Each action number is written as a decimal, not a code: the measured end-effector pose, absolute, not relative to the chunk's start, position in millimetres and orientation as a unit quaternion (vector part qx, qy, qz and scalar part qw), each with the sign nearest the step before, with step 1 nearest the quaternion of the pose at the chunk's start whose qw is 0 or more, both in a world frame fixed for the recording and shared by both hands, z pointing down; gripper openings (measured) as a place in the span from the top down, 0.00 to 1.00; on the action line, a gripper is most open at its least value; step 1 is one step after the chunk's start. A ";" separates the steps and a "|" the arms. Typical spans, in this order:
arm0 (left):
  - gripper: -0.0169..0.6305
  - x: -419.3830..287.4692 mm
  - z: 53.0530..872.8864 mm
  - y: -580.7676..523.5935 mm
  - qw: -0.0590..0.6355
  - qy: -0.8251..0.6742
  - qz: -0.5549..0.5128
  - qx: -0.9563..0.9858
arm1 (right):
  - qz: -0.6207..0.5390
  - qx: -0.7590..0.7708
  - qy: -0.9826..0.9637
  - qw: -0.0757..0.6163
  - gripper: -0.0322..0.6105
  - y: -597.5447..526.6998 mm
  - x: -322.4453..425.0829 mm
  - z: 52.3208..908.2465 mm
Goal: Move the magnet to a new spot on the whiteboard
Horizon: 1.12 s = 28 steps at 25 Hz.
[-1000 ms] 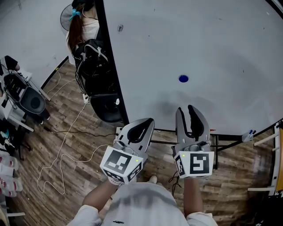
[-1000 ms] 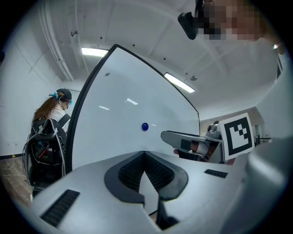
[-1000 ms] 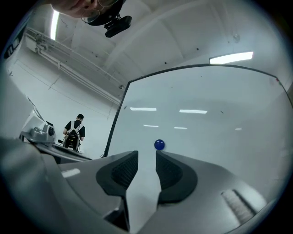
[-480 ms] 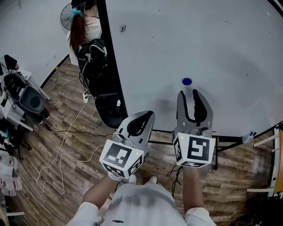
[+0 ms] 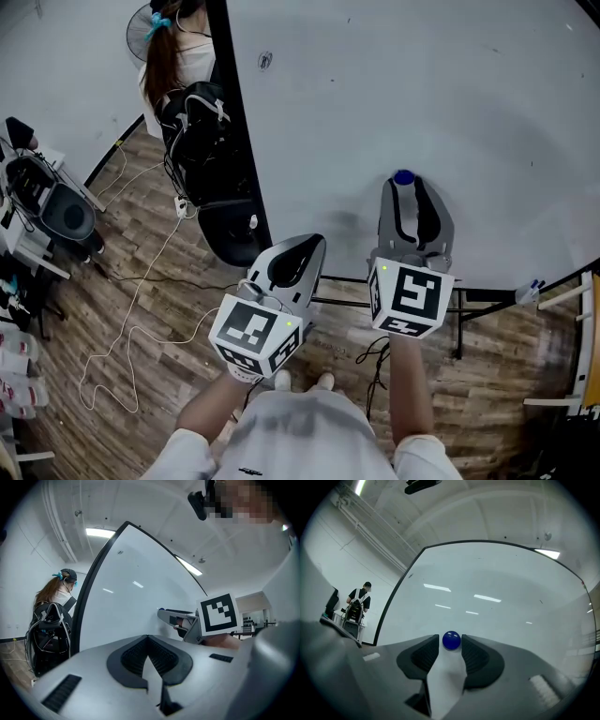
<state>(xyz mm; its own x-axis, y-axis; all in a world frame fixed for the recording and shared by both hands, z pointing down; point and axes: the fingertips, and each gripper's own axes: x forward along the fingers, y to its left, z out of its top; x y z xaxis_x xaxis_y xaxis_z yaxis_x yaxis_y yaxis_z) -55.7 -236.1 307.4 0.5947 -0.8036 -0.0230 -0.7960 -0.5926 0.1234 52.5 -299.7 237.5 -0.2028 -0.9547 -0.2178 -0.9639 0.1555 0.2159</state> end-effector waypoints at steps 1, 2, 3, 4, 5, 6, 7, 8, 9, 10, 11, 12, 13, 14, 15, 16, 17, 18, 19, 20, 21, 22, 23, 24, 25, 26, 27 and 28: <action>0.96 -57.1 307.3 -236.4 0.051 -0.449 -0.039 0.891 | 0.155 -0.633 0.758 0.012 0.70 -301.4 51.7 237.6; 0.96 -58.4 307.1 -236.6 0.051 -0.449 -0.039 0.891 | 0.157 -0.636 0.756 0.010 0.70 -302.7 50.9 237.7; 0.96 -59.6 307.4 -237.0 0.052 -0.449 -0.039 0.891 | 0.161 -0.639 0.752 0.007 0.70 -303.5 50.3 237.7; 0.96 -60.4 308.0 -237.6 0.052 -0.449 -0.038 0.891 | 0.165 -0.644 0.747 0.004 0.70 -303.9 50.3 237.9; 0.96 -60.7 308.5 -238.6 0.052 -0.450 -0.038 0.891 | 0.168 -0.650 0.741 0.002 0.70 -304.4 51.1 238.1; 0.96 -60.7 309.0 -239.7 0.052 -0.449 -0.037 0.891 | 0.170 -0.655 0.736 0.001 0.72 -305.1 52.3 238.2; 0.96 -60.4 309.3 -240.7 0.053 -0.449 -0.037 0.891 | 0.171 -0.659 0.732 0.000 0.73 -305.8 53.2 237.6; 0.96 -60.4 309.7 -241.4 0.053 -0.450 -0.037 0.891 | 0.172 -0.661 0.730 0.001 0.73 -306.2 53.5 236.2; 0.96 -60.7 309.8 -241.8 0.054 -0.450 -0.038 0.890 | 0.173 -0.662 0.729 0.002 0.74 -306.4 53.3 234.6; 0.96 -61.2 309.7 -242.0 0.054 -0.451 -0.038 0.890 | 0.174 -0.662 0.729 0.003 0.74 -306.3 53.2 233.4; 0.96 -61.6 309.5 -242.2 0.054 -0.452 -0.038 0.890 | 0.174 -0.662 0.729 0.003 0.74 -306.2 53.3 232.8; 0.96 -62.0 309.5 -242.6 0.054 -0.452 -0.038 0.890 | 0.175 -0.663 0.728 0.003 0.74 -306.2 53.5 232.5; 0.96 -62.3 310.0 -242.9 0.054 -0.452 -0.037 0.890 | 0.174 -0.662 0.729 0.004 0.74 -306.2 53.6 232.6; 0.96 -62.7 310.9 -242.8 0.055 -0.453 -0.036 0.889 | 0.173 -0.662 0.729 0.005 0.74 -306.0 53.7 233.3; 0.96 -63.1 311.7 -242.3 0.055 -0.453 -0.036 0.889 | 0.171 -0.661 0.730 0.006 0.74 -305.6 54.1 234.6; 0.96 -63.3 311.7 -241.6 0.055 -0.453 -0.035 0.889 | 0.169 -0.660 0.732 0.006 0.74 -305.1 54.8 236.2; 0.96 -63.3 311.5 -241.1 0.055 -0.452 -0.035 0.889 | 0.167 -0.658 0.734 0.006 0.74 -304.8 55.5 237.3; 0.96 -63.3 311.5 -241.0 0.055 -0.452 -0.035 0.889 | 0.165 -0.656 0.737 0.007 0.75 -304.8 56.0 237.8; 0.96 -63.2 311.9 -241.2 0.055 -0.453 -0.035 0.889 | 0.162 -0.654 0.739 0.009 0.75 -305.1 56.5 238.1; 0.96 -63.2 312.4 -241.4 0.055 -0.453 -0.034 0.889 | 0.160 -0.651 0.742 0.010 0.75 -305.5 56.9 238.4; 0.96 -63.2 312.7 -241.1 0.055 -0.453 -0.034 0.889 | 0.158 -0.649 0.744 0.011 0.75 -305.6 57.4 238.6; 0.96 -63.1 312.8 -240.2 0.055 -0.453 -0.034 0.889 | 0.156 -0.647 0.746 0.013 0.75 -304.9 57.7 238.6; 0.96 -63.1 312.7 -238.7 0.055 -0.453 -0.035 0.889 | 0.156 -0.646 0.747 0.016 0.75 -303.1 57.7 238.3; 0.96 -63.2 312.4 -237.0 0.054 -0.452 -0.035 0.890 | 0.156 -0.644 0.749 0.018 0.75 -300.6 57.3 238.0; 0.96 -63.6 311.9 -235.3 0.053 -0.452 -0.035 0.890 | 0.156 -0.642 0.751 0.018 0.75 -297.7 56.0 237.8; 0.96 -64.3 311.2 -233.8 0.053 -0.452 -0.036 0.890 | 0.155 -0.640 0.752 0.018 0.75 -295.1 54.0 237.9; 0.96 -65.1 310.7 -232.4 0.053 -0.452 -0.036 0.890 | 0.154 -0.638 0.754 0.018 0.75 -292.7 52.0 238.4; 0.96 -65.9 310.6 -231.0 0.053 -0.452 -0.037 0.890 | 0.153 -0.637 0.755 0.017 0.75 -290.6 50.5 239.3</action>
<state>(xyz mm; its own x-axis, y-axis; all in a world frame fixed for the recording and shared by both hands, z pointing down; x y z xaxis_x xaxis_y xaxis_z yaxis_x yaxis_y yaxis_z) -65.9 -231.0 310.6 0.5881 -0.8086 -0.0173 -0.8008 -0.5852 0.1274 50.5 -290.6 239.3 -0.1883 -0.9569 -0.2210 -0.9675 0.1420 0.2093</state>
